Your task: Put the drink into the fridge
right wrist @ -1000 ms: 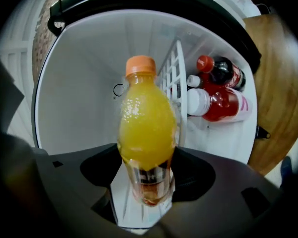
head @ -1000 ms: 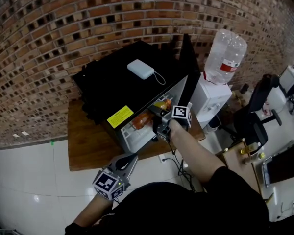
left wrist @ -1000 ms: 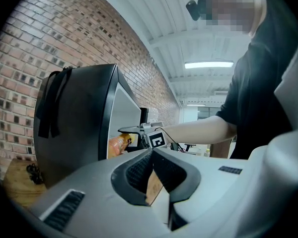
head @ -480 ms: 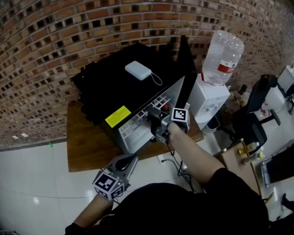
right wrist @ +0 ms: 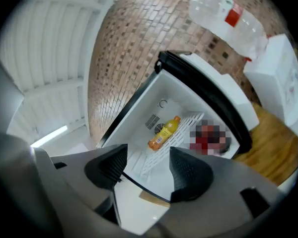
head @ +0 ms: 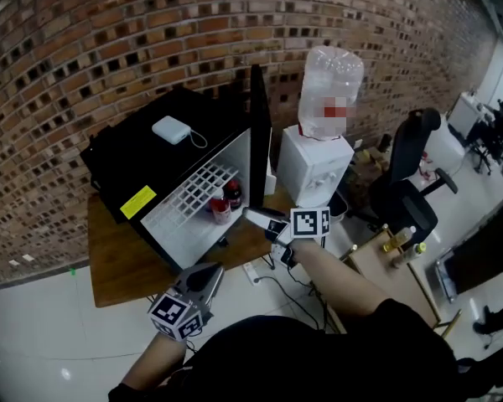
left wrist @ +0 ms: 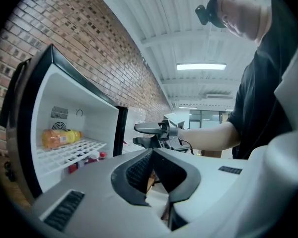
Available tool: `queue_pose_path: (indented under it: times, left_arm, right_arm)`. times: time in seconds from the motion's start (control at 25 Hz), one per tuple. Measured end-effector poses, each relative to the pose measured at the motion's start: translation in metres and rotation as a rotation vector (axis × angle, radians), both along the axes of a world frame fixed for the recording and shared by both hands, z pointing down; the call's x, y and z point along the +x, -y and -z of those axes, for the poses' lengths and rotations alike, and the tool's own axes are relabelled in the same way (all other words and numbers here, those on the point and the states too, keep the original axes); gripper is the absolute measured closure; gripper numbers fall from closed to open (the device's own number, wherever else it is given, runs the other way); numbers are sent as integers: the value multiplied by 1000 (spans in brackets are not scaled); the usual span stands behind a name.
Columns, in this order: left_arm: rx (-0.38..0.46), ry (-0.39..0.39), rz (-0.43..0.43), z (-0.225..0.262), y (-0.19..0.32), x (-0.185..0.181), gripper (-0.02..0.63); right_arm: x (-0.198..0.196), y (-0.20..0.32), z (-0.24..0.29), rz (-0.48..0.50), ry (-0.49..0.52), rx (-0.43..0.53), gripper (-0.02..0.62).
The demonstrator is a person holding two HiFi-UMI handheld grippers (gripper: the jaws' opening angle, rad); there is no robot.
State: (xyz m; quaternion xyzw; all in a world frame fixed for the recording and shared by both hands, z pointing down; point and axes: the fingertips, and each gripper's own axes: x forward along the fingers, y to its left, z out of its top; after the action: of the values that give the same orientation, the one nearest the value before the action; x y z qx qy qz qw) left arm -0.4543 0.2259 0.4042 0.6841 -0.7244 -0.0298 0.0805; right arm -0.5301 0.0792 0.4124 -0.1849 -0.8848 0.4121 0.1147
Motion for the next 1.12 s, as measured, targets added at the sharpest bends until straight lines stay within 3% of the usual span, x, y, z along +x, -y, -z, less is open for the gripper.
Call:
queue_pose_path:
  times: [0.2, 0.24, 0.28, 0.36, 0.48, 0.64, 0.8, 1.12]
  left_arm:
    - [31, -91, -53, 0, 49, 59, 604]
    - [34, -100, -74, 0, 59, 74, 604]
    - [35, -103, -100, 0, 69, 88, 604]
    - [36, -99, -158, 1, 87, 112, 604]
    - [31, -94, -236, 6, 110, 138, 604]
    - [18, -77, -335, 4, 131, 163, 604]
    - [4, -71, -412, -2, 140, 190, 604]
    - [9, -70, -413, -5, 134, 193, 604]
  right_arm:
    - [123, 29, 2, 20, 113, 563, 348]
    - [150, 36, 3, 14, 130, 641, 348]
    - [176, 44, 4, -1, 144, 701, 401]
    - [225, 59, 9, -53, 160, 788, 414]
    - [286, 80, 21, -192, 174, 821, 594]
    - [339, 79, 10, -308, 182, 747, 595]
    - [366, 74, -19, -346, 121, 745, 595]
    - [370, 68, -21, -347, 121, 761, 595]
